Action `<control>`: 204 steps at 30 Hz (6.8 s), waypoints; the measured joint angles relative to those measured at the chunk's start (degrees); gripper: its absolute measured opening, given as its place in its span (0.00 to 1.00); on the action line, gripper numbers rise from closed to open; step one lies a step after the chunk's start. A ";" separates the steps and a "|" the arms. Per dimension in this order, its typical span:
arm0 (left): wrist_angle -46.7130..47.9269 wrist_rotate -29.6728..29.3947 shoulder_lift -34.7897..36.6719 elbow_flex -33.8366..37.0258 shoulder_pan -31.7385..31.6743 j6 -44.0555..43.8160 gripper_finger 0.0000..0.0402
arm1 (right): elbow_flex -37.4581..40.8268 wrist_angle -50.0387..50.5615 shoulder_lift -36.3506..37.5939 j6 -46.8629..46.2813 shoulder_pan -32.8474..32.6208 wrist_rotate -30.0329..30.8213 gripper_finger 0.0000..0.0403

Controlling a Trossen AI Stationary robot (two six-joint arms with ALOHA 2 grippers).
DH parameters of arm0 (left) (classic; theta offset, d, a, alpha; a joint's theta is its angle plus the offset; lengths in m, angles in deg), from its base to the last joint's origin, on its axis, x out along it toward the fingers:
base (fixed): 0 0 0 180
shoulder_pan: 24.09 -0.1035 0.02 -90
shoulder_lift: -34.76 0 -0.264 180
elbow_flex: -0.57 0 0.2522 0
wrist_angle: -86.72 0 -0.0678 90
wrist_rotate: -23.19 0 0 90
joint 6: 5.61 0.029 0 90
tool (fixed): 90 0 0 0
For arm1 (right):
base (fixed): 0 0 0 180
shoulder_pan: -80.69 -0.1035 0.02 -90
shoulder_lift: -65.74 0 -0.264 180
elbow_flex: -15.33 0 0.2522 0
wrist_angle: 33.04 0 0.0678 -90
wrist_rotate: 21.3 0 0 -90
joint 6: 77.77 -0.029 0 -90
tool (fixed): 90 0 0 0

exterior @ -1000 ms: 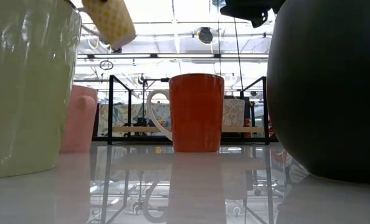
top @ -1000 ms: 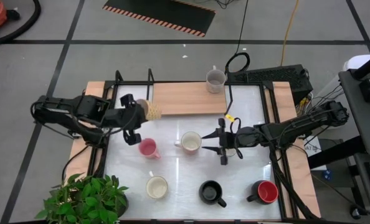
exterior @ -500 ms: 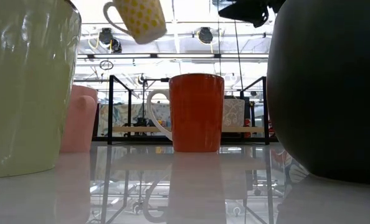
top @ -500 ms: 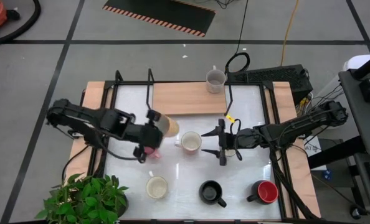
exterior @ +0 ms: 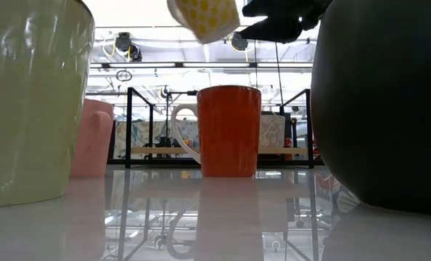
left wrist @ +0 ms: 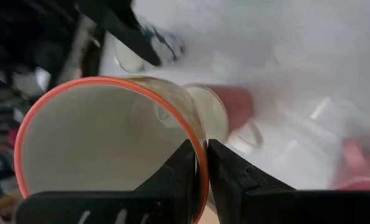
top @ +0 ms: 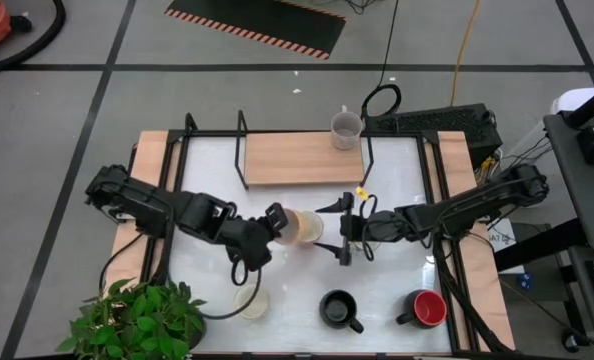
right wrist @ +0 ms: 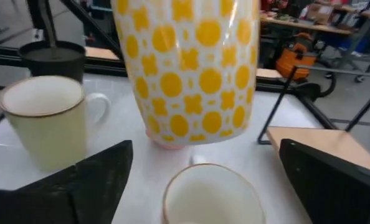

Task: Place coffee mugs
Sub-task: Put the yellow mug on the shelf

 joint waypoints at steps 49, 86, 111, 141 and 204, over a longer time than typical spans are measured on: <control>-6.60 6.70 -1.79 -0.09 -0.55 4.26 0.11 | 0.00 -15.08 -7.24 1.98 5.68 -25.82 0.80; -9.20 12.43 -1.77 0.00 -2.56 -2.59 0.11 | -0.02 -18.73 -7.20 4.53 3.22 -20.10 0.89; -21.03 2.30 -1.88 0.01 -0.99 -26.46 0.78 | -0.07 -21.34 -7.22 5.21 3.33 -13.77 0.88; -9.48 -2.69 -1.36 -10.35 -3.81 -57.01 0.78 | -0.07 -20.50 -7.22 9.28 3.33 4.53 0.88; -15.18 -2.59 -5.11 -0.20 -9.41 -29.31 0.05 | -0.05 -12.68 -7.20 13.70 2.50 25.65 0.95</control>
